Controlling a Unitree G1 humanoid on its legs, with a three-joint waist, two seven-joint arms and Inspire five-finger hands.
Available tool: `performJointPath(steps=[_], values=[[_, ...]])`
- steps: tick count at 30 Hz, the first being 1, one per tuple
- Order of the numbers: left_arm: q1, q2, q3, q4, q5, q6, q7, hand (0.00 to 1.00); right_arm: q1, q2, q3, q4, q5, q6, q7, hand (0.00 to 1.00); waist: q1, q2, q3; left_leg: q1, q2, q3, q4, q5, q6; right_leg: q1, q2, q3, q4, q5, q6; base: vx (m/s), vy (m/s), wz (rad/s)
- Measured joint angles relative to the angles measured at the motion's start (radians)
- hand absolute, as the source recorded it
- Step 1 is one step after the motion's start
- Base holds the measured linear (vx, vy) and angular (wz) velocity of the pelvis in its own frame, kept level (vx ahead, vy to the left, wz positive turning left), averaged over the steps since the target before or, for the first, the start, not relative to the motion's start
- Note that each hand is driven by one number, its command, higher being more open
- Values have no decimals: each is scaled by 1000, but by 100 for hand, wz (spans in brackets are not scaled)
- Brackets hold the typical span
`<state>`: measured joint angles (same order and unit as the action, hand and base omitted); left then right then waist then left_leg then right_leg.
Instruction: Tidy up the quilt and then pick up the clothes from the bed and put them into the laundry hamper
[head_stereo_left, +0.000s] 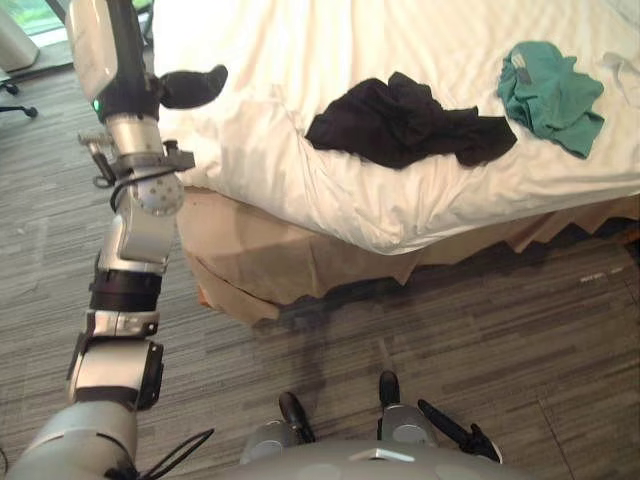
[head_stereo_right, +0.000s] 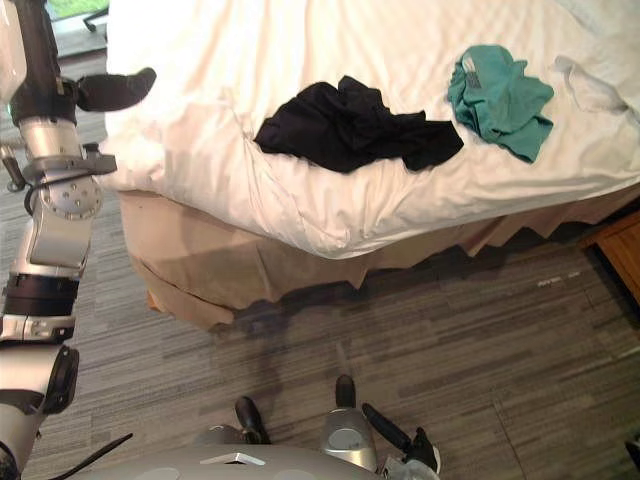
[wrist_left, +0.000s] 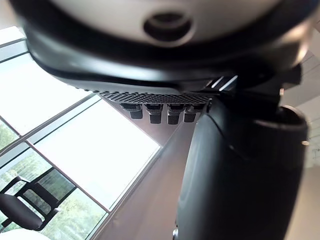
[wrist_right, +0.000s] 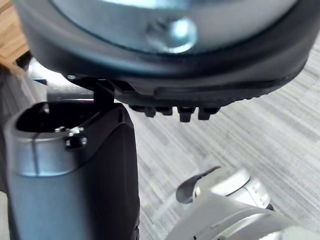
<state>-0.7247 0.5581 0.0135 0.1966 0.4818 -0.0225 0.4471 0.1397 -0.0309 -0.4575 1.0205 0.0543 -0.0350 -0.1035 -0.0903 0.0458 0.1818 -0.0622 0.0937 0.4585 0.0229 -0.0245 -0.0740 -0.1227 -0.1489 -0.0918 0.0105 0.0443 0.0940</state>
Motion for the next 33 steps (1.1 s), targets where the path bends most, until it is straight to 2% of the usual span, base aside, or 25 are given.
performJointPath(steps=[3,7,10,12,14,15,17,18,22,26,30,31,33], values=[[-79,34,-46,56,1,19,-8,100,-4,3,27,-34,3,-3,-8,100,4,-7,42,-20,4,6,10,-1,0,-22,4,17,1,11,-4,-34,-13,-8],[-250,132,-120,203,32,53,-51,100,-32,9,67,-81,12,-22,-26,100,4,-20,105,-128,12,20,42,5,9,-128,3,46,-3,54,-3,-94,-30,-8],[-305,137,-139,270,32,63,-88,100,-31,18,98,-109,39,-23,-31,100,4,-24,127,-180,21,32,46,10,16,-170,5,75,-44,112,3,-91,-13,-14],[-337,137,-164,307,32,66,-111,100,-30,18,112,-122,44,-23,-32,100,3,-27,130,-213,22,34,48,15,19,-202,4,81,-50,127,2,-60,19,-5],[-378,135,-197,356,32,64,-142,100,-30,11,143,-146,52,-24,-34,100,4,-36,144,-254,24,48,47,23,25,-250,4,108,-52,152,32,-56,29,-12],[-392,135,-205,372,32,64,-149,0,-30,11,151,-157,53,-25,-34,100,4,-41,155,-258,24,52,47,24,26,-257,4,115,-52,156,34,-44,34,-15],[-432,128,-217,418,32,63,-168,0,-30,-1,196,-191,86,-36,-34,100,5,-44,159,-303,31,66,47,31,30,-308,10,130,-61,198,49,-67,46,-18],[-461,96,-218,447,35,61,-194,0,-29,-9,226,-208,120,-42,-36,100,6,-48,163,-353,37,78,45,44,34,-362,14,151,-69,232,79,-58,55,-15],[-461,77,-213,474,41,49,-222,0,-29,-35,286,-207,125,-50,-40,100,6,-49,163,-351,40,81,44,47,33,-363,16,152,-69,235,79,-9,13,-2],[-418,69,-213,509,49,40,-299,0,-30,-48,313,-204,128,-40,-37,100,6,-49,162,-298,41,85,41,50,32,-313,16,151,-69,235,79,33,5,-4],[-280,41,-216,510,70,11,-332,0,-26,-56,329,-189,111,-30,-33,100,4,-45,157,-170,39,77,12,48,30,-194,19,133,-72,232,79,49,14,-2],[-228,34,-228,509,70,-9,-340,0,-17,-56,332,-188,108,-25,-31,100,4,-46,151,-134,35,69,-6,47,25,-156,19,116,-73,219,63,4,21,19],[-96,31,-258,488,71,-30,-347,0,24,-52,342,-180,84,-17,-30,100,13,-55,96,-86,15,63,-39,56,12,-112,8,90,-73,169,35,16,0,18]])
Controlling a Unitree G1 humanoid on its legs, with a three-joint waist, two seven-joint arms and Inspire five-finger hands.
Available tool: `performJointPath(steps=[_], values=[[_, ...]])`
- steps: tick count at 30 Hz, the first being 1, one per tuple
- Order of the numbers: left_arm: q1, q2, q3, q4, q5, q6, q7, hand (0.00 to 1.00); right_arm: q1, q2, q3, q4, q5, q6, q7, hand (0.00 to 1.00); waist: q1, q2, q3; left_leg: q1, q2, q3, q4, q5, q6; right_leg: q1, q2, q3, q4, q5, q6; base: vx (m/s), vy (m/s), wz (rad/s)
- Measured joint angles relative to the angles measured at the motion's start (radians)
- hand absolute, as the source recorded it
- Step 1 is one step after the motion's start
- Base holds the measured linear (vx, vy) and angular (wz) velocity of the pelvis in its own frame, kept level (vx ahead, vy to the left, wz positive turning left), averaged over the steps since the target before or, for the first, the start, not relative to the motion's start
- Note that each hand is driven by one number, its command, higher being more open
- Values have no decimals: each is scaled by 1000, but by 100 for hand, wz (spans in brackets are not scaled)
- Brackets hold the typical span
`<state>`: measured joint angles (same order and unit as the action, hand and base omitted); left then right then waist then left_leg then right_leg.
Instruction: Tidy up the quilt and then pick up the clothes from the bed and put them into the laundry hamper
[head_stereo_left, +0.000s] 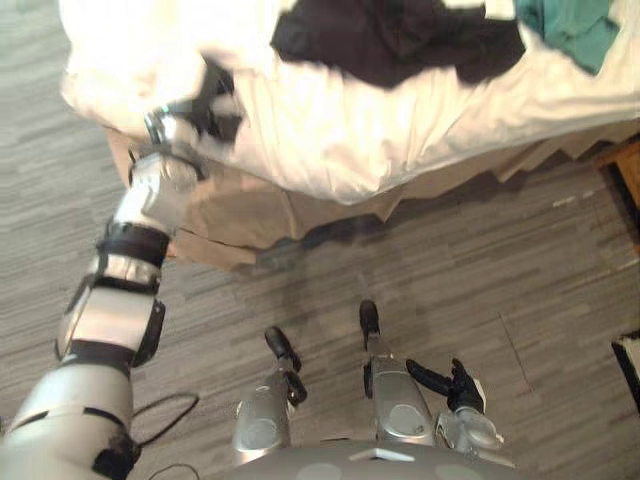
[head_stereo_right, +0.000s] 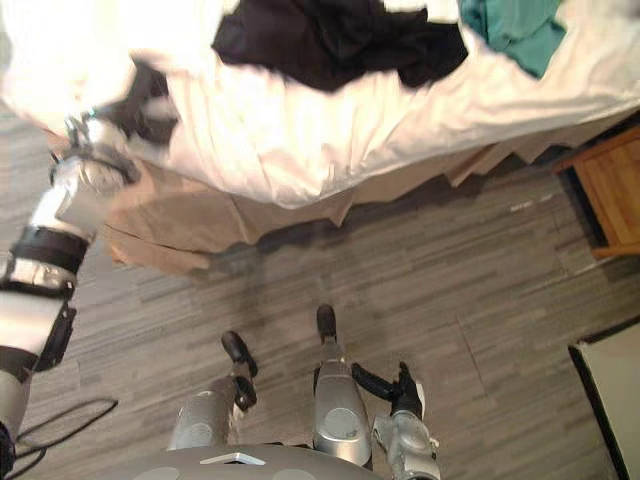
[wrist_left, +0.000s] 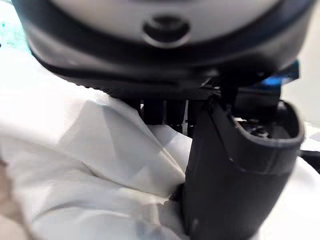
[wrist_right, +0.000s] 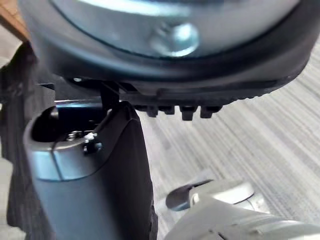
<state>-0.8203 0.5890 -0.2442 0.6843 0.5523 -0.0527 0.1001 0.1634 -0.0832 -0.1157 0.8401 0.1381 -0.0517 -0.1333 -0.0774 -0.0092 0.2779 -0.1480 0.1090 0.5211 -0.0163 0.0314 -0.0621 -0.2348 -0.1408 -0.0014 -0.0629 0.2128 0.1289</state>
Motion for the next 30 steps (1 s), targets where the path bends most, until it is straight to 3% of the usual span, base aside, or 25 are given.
performJointPath(steps=[1,2,5,6,8,10,12,14,21,23,27,30], values=[[46,1,0,-14,0,-1,-1,0,9,2,0,5,-18,3,1,100,4,-2,-12,20,-5,1,-10,9,1,15,-2,-2,1,-16,-14,60,-44,7],[168,1,1,-48,-1,-6,-3,0,37,8,-9,13,-48,5,0,100,14,-1,-46,69,-16,0,-31,15,-5,57,-9,-23,7,-67,-19,60,-54,4],[367,1,27,-137,-3,-10,-13,0,67,-1,-23,22,-100,8,-2,100,18,33,-88,128,-13,-18,-60,22,-17,115,-1,-51,11,-92,-24,45,-62,15],[499,-2,75,-208,-5,-17,-17,100,69,-1,-41,36,-135,10,-2,100,18,43,-103,159,-10,-32,-72,24,-21,147,4,-65,14,-106,-31,23,-37,19],[650,-24,147,-275,-7,-29,-16,100,69,-1,-54,62,-167,21,-2,100,19,44,-122,175,-7,-62,-72,25,-23,176,5,-95,22,-125,-34,11,-46,36],[726,-59,204,-308,-12,-34,-3,100,65,0,-55,70,-174,28,-1,100,24,37,-134,183,-7,-86,-72,26,-24,195,4,-117,26,-134,-34,15,-31,39],[801,-93,259,-339,-35,-59,4,100,57,3,-50,105,-201,44,2,100,32,13,-156,196,-8,-118,-71,24,-25,229,2,-150,25,-150,-33,30,-14,38],[830,-132,301,-336,-37,-67,4,100,58,4,-46,114,-210,45,11,100,37,-1,-165,211,-10,-134,-72,24,-26,253,0,-165,24,-158,-32,48,-11,24],[859,-328,423,-153,-74,-80,27,100,55,-2,-41,149,-208,47,19,100,46,-6,-175,236,-18,-186,-71,15,-32,310,2,-224,25,-192,-20,68,-14,23],[860,-375,512,-56,-76,-69,29,100,56,-1,-41,149,-201,47,20,100,46,-4,-176,251,-12,-193,-72,10,-39,327,3,-234,28,-201,-14,63,-24,9],[924,-398,750,194,-93,53,32,100,56,0,-71,151,-141,46,41,100,55,1,-183,259,-7,-205,-70,4,-47,343,6,-253,30,-217,-16,45,-21,11],[1024,-400,911,279,-139,113,32,100,57,9,-124,167,-76,46,56,100,90,-1,-195,259,-10,-208,-70,-2,-47,345,2,-257,29,-221,-15,20,6,10]])
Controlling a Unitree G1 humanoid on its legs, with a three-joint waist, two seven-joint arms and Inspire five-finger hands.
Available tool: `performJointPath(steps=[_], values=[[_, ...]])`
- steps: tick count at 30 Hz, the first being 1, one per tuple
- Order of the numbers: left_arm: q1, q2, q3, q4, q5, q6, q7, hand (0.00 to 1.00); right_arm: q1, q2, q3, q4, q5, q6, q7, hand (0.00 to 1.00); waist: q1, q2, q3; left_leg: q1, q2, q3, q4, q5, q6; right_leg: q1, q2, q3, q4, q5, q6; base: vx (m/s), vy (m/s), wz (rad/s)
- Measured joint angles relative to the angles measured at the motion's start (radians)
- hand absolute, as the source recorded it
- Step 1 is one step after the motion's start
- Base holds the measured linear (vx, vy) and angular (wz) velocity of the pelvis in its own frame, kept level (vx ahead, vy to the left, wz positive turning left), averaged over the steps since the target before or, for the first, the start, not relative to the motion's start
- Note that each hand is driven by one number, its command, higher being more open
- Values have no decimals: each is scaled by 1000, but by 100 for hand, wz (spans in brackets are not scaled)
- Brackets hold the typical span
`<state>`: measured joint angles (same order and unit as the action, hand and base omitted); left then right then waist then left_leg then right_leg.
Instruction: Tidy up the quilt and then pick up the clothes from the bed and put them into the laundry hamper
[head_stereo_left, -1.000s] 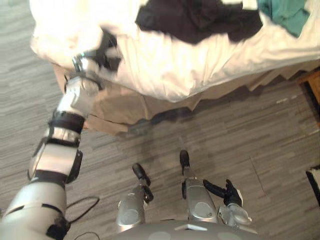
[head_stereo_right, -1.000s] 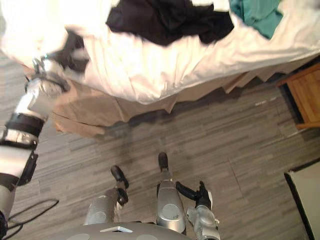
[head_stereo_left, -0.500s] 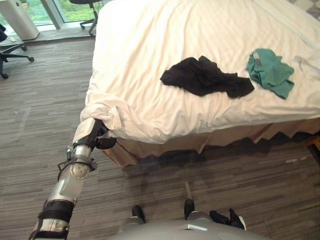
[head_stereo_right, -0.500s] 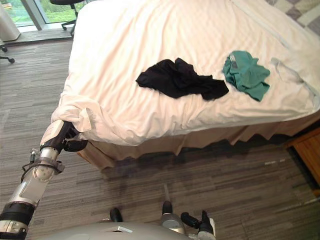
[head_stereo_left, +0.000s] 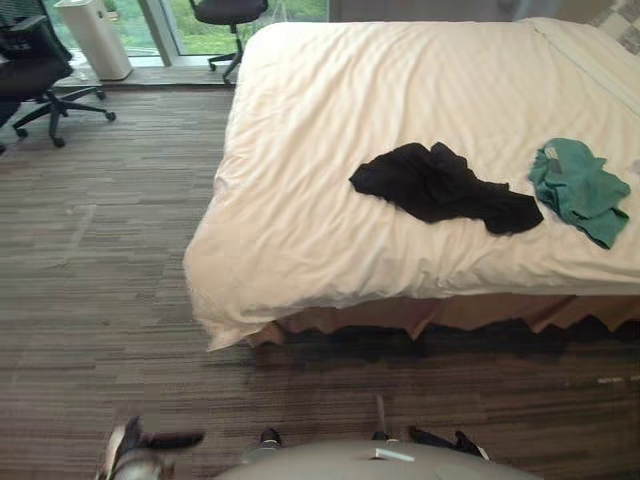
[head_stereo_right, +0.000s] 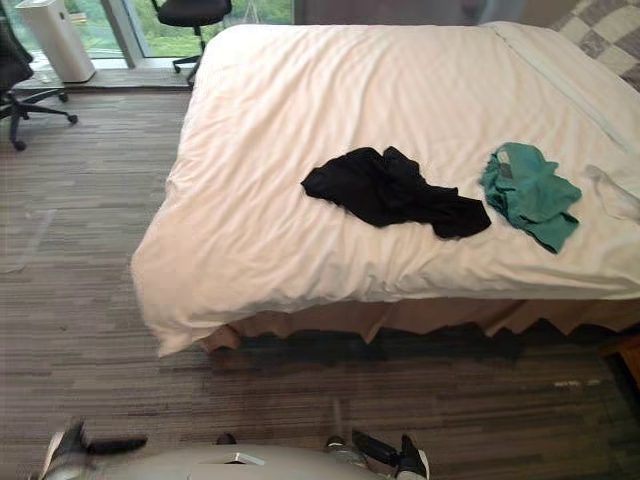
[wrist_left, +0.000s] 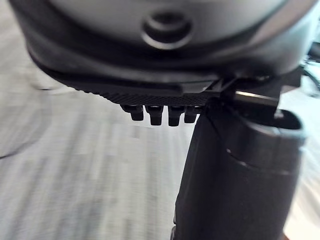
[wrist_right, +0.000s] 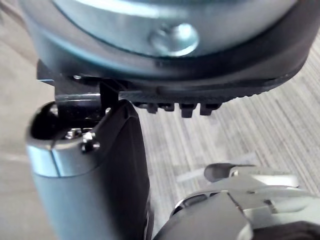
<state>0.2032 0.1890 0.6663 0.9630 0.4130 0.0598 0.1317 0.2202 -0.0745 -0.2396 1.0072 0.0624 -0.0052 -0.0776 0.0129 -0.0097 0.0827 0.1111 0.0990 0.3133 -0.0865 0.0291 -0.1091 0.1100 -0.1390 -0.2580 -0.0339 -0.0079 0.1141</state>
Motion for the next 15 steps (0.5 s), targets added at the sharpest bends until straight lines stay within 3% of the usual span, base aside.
performJointPath(steps=[4,7,9,10,15], values=[[94,-23,121,31,-35,32,-8,100,-9,-3,-98,-7,87,3,9,100,32,8,-18,3,-9,-11,-3,-3,6,12,-17,-12,3,-4,0,-35,29,17],[102,-47,119,29,-92,29,-13,100,-25,-33,-167,-51,181,8,4,100,37,13,-27,2,-19,-13,-4,-2,11,8,-29,-13,16,-5,0,-78,41,1],[99,-57,51,26,-107,22,-11,100,-42,-75,-223,-118,233,17,-10,100,35,11,-49,-4,-24,-11,-4,-3,11,-4,-34,-11,18,-13,-3,-75,36,-7],[99,-59,24,21,-107,19,-10,100,-42,-84,-229,-151,245,17,-20,0,34,8,-51,-4,-25,-12,-4,-3,11,-4,-36,-12,19,-14,-3,-68,27,-3],[108,-133,-166,-146,-107,-28,36,100,-39,-23,-197,-716,220,-13,-181,0,-9,11,-56,-28,-22,-18,-4,0,18,-34,-33,-10,28,-14,-4,-31,9,-2]])
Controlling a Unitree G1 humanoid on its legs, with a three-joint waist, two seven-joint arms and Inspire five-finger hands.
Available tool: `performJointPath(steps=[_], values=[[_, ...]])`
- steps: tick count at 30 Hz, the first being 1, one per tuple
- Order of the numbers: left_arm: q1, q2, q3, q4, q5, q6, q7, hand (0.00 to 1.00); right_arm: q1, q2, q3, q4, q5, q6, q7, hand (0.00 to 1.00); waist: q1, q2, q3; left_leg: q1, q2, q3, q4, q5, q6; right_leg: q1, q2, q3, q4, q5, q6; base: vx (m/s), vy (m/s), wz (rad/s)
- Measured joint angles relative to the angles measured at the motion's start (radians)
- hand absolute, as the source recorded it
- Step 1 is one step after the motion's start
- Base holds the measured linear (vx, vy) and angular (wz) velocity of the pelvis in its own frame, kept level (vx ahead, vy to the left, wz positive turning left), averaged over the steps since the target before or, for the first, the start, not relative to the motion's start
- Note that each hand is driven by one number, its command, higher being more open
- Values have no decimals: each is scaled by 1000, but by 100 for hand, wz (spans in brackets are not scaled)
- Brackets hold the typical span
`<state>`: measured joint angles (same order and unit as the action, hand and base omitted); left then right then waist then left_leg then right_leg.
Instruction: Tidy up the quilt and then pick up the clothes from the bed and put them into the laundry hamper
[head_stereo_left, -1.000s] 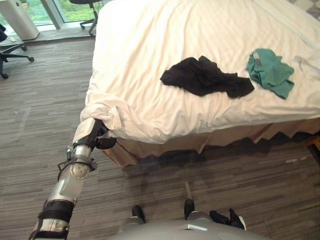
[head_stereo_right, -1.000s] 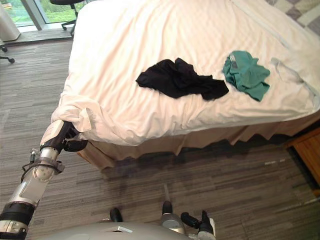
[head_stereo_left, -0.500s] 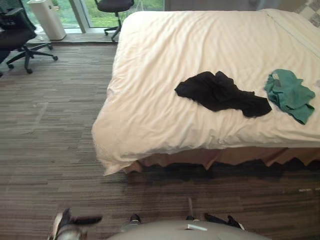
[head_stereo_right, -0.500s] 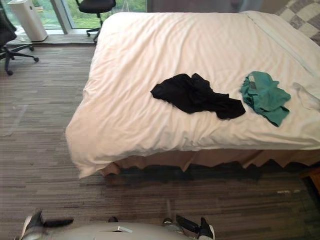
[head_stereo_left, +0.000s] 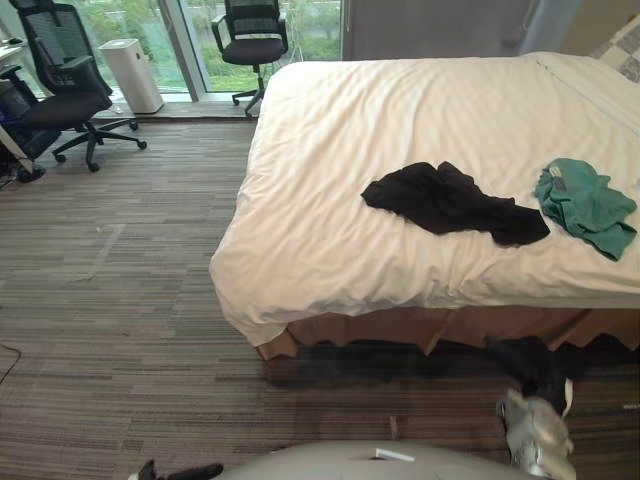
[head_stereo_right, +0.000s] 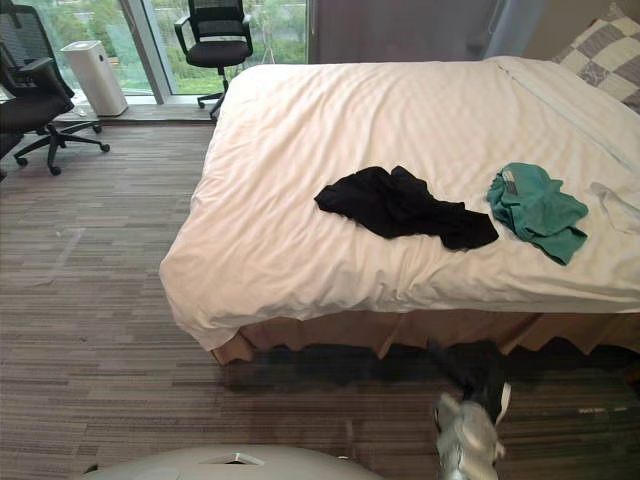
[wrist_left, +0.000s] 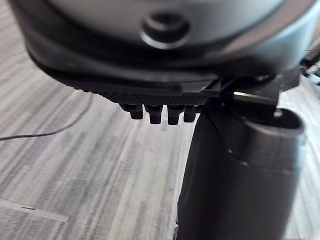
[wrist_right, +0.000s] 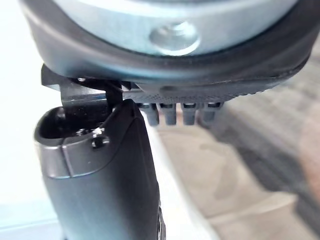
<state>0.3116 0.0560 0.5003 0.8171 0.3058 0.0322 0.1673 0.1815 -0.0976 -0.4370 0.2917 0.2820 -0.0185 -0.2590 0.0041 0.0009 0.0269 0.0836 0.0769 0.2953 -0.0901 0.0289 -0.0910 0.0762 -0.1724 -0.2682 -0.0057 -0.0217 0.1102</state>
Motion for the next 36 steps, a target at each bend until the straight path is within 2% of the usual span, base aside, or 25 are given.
performJointPath(steps=[3,5,7,11,15,18,22,24,25,27,31,34,36], values=[[-9,-4,-74,-31,-25,-12,21,100,-32,17,29,-157,-75,-27,-37,0,-6,-1,0,-6,0,-10,1,9,1,-3,2,0,3,12,7,58,-8,7],[-11,-6,-109,-44,-39,-16,31,100,-78,12,49,-206,-122,-34,-35,0,-7,0,4,-6,-1,-14,4,11,4,-2,3,0,3,14,10,99,-9,4],[-11,-6,-129,-45,-71,-32,34,100,-119,9,65,-245,-121,-34,-29,0,-7,-10,11,-8,-3,-17,5,11,5,5,7,-1,-9,18,14,84,-16,4],[-9,-11,-183,-45,-109,-37,31,100,-244,-96,144,-295,-121,-40,-3,0,-6,-30,31,-7,-13,-31,6,7,11,22,2,-3,-28,27,18,54,15,6],[-7,-13,-231,-45,-116,-58,15,100,-425,-214,302,-297,-121,-94,37,0,3,-40,49,-4,-15,-40,6,3,15,31,0,-3,-33,31,22,-11,6,3],[-24,-12,-242,-42,-124,-71,12,100,-572,-253,475,-299,-116,-126,74,0,31,-43,81,-11,-14,-55,5,3,15,30,2,-8,-33,31,22,-43,-12,8],[-73,-7,-241,-40,-155,-74,16,100,-759,-251,624,-224,-109,-128,125,0,69,-53,132,-61,-14,-97,6,30,19,-3,4,-45,-20,31,21,-59,-22,31],[-106,1,-227,-39,-192,-75,22,100,-905,-243,669,-105,-103,-124,128,0,121,-82,184,-106,-14,-130,6,50,19,-30,11,-71,-18,37,14,-38,-17,42],[-110,1,-225,-38,-197,-75,22,100,-921,-240,669,-94,-99,-124,129,0,127,-86,192,-112,-14,-135,6,52,19,-32,11,-77,-18,37,14,-61,-28,43],[-124,1,-204,-38,-268,-82,24,100,-1044,-209,667,-15,-67,-121,123,0,150,-104,251,-161,-15,-178,11,67,20,-53,14,-117,-17,39,10,-61,-23,52],[-178,-6,-201,-38,-354,-97,14,100,-1209,-210,662,69,-48,-114,110,0,190,-83,353,-261,-20,-251,60,71,24,-90,5,-186,-15,43,6,-42,10,59],[-197,-8,-204,-43,-395,-102,-1,100,-1294,-210,656,101,-29,-112,93,0,197,-62,410,-334,-29,-298,73,87,28,-131,1,-234,-10,43,6,-25,29,51],[-213,-10,-215,-42,-422,-105,-13,100,-1341,-219,633,146,-23,-112,79,0,213,-44,443,-389,-32,-317,93,90,30,-169,-1,-255,2,44,6,-21,35,34]])
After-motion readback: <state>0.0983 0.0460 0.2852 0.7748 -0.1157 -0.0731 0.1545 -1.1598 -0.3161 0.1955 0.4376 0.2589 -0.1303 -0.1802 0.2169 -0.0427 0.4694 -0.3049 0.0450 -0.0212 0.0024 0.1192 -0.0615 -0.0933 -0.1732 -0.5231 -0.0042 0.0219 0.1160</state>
